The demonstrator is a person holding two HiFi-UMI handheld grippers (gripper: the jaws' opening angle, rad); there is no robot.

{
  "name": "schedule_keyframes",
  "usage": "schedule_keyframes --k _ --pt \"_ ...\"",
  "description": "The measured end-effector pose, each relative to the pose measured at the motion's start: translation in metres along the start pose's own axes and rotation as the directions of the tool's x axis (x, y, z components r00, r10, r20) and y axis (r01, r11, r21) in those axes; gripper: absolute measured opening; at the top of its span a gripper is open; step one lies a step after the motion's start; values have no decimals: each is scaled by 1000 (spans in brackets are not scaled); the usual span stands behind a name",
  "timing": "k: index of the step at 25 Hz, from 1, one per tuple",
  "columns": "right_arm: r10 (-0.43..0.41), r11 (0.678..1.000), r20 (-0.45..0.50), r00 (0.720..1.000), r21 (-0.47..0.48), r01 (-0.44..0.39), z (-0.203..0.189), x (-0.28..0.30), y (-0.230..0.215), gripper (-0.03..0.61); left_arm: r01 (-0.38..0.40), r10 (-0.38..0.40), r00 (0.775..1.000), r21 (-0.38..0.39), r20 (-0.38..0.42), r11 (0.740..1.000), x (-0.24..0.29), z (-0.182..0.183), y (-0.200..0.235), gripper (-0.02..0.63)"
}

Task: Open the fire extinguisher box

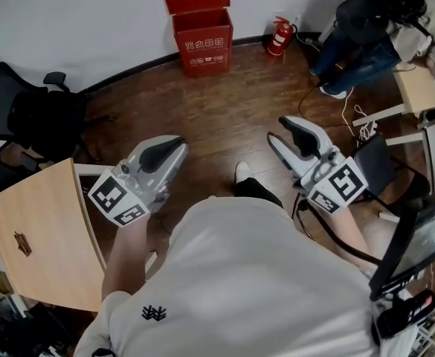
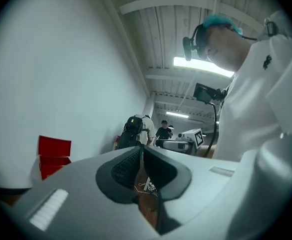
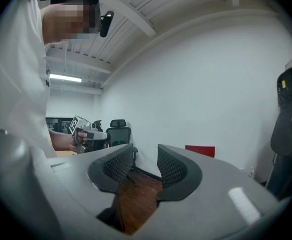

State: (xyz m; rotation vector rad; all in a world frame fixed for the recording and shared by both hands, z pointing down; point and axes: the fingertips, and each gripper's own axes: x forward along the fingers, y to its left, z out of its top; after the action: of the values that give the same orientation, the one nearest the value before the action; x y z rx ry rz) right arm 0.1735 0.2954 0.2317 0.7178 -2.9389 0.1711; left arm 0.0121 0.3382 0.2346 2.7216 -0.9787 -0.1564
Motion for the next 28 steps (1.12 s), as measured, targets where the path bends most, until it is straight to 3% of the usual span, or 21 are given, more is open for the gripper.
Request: schedule_keyframes --k 12,23,28 --pt "-3 1000 -3 1000 11 3 1 0 12 144 32 -33 999 -20 -31 999 6 -9 -12 11" --pt "21 1000 -37 999 -17 -21 -4 7 53 143 35 -36 999 -38 -39 999 -23 -18 -26 11" --pt "21 1000 -21 1000 1 -21 -11 0 46 143 32 -34 998 -37 -50 999 -12 -23 -29 11"
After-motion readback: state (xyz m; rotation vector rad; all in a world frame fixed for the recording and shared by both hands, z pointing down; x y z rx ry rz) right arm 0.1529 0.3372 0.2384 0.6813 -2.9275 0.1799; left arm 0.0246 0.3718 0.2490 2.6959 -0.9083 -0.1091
